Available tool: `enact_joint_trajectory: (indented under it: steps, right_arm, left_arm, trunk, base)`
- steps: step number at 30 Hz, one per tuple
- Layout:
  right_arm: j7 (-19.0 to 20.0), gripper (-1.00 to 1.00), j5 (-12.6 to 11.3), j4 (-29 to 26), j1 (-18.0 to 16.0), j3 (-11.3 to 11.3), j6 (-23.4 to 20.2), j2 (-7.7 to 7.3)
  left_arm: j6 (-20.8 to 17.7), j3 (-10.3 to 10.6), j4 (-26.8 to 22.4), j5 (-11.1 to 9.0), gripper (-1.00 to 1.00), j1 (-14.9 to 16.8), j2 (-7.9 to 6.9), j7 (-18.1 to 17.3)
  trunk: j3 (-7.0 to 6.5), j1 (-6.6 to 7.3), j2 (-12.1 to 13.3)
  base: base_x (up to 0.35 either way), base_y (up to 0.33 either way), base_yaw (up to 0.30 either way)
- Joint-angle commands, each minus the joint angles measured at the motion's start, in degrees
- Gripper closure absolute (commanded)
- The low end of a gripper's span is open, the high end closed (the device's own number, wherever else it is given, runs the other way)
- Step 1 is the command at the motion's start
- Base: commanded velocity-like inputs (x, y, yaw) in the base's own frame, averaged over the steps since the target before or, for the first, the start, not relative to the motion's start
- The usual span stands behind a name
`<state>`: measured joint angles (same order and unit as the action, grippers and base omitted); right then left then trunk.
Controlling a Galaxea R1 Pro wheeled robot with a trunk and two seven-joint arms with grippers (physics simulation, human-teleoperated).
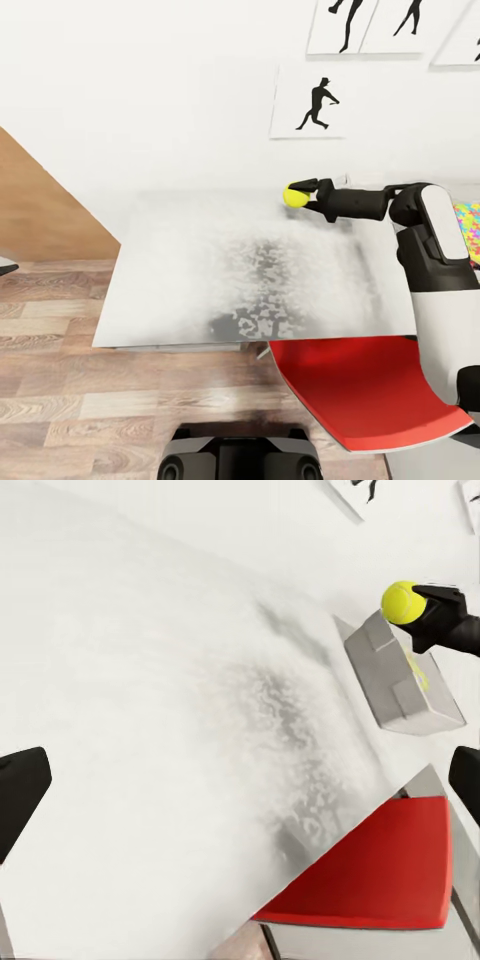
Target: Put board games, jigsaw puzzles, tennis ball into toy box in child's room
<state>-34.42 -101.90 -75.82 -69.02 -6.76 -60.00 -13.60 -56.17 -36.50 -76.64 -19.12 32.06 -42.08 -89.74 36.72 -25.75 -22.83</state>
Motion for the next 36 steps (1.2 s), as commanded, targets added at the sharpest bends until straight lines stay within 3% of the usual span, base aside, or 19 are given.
enact_joint_trajectory:
  steps: [1,4,11,23,36]
  right_arm:
    - [-0.68,1.0,-0.96,-0.61,0.45,0.04,0.0,-0.06]
    - [-0.66,1.0,-1.76,-1.05,0.97,0.08,0.0,-0.09]
    - [-0.65,1.0,-3.06,-2.94,1.24,-0.04,0.0,0.04]
    - [-0.65,1.0,-3.11,-3.87,1.26,-0.35,0.0,0.41]
    - [-0.91,1.0,-2.47,-3.72,1.26,-0.54,0.0,0.76]
  left_arm:
    - [-0.99,-0.06,0.0,-0.73,-1.0,0.02,-0.02,-0.26]
    - [-1.49,0.06,0.0,-1.84,-1.0,0.02,0.06,-0.26]
    - [-1.76,-0.14,0.0,-2.27,-1.0,0.02,0.04,-0.26]
    - [-2.02,-0.18,0.0,-2.32,-1.0,0.02,0.07,-0.26]
    - [-2.02,-0.22,0.0,-2.32,-1.0,0.02,0.05,-0.26]
  trunk:
    - [-0.02,-0.03,-0.09]
    - [-0.29,-0.03,-0.09]
    - [-0.93,-0.03,-0.09]
    - [-1.96,-0.03,-0.09]
    - [-2.04,-0.03,-0.09]
  base:
    - [-0.046,-0.006,-0.078]
    - [-0.025,-0.047,-0.075]
    - [-0.004,-0.016,-0.022]
    - [0.0,0.0,0.0]
    - [0.0,0.0,0.0]
